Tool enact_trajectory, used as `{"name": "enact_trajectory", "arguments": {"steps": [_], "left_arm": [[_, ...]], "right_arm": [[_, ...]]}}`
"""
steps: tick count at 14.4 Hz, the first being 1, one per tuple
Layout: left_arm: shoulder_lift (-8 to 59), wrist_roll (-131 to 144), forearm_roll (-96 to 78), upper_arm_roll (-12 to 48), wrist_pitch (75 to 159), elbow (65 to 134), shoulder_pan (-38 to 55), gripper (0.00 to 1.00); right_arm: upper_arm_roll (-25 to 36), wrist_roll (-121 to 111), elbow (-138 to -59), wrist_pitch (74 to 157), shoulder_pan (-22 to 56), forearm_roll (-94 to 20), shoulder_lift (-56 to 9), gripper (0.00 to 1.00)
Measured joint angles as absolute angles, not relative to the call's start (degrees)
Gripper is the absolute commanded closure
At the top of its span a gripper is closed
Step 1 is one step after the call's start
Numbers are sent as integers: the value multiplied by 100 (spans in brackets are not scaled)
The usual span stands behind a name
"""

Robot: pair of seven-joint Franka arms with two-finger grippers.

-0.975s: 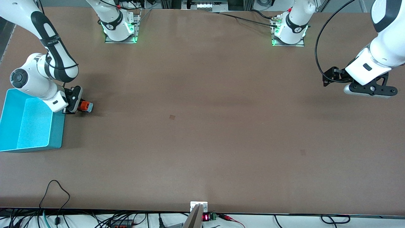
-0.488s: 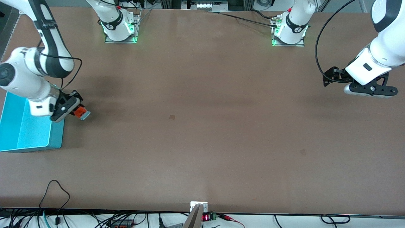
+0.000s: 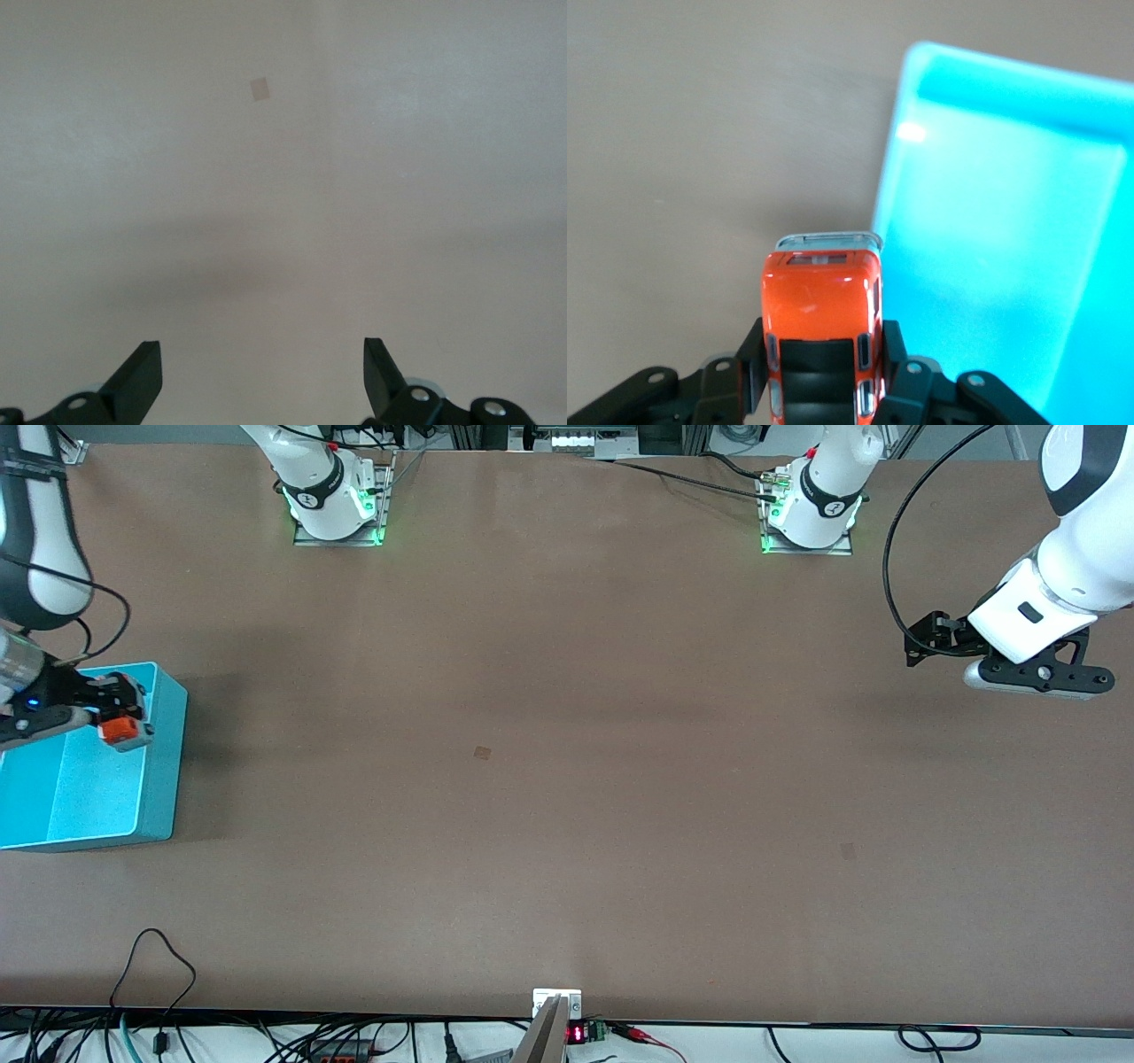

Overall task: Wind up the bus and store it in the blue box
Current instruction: 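Lift the bus with the right gripper and carry it over the box, then lower the bus into the blue box and open the right gripper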

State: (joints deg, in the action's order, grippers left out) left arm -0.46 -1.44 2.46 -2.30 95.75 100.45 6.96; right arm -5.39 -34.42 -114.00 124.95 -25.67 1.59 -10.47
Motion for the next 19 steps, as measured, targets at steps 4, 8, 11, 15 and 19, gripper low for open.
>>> {"name": "enact_trajectory", "arguments": {"steps": [4,8,11,15,19], "left_arm": [[-46,-147,246,-231,9567,10045,696,0],[-46,-147,246,-230,9564,10045,695,0],[-46,-147,246,-231,9564,10045,695,0],[-47,-147,246,-231,9564,10045,694,0],[-47,-147,246,-231,9564,10045,694,0]], "right_arm": [[-89,-3127,-11223,12755,-2602,125,-1388,100],[101,-3114,-11180,13395,-2716,125,-2002,100],[109,-3118,-11149,13581,-2846,125,-2356,100],[117,-3310,-11139,14066,-3043,125,-2766,100],[119,-3406,-11104,14175,-3204,125,-3030,66]]}}
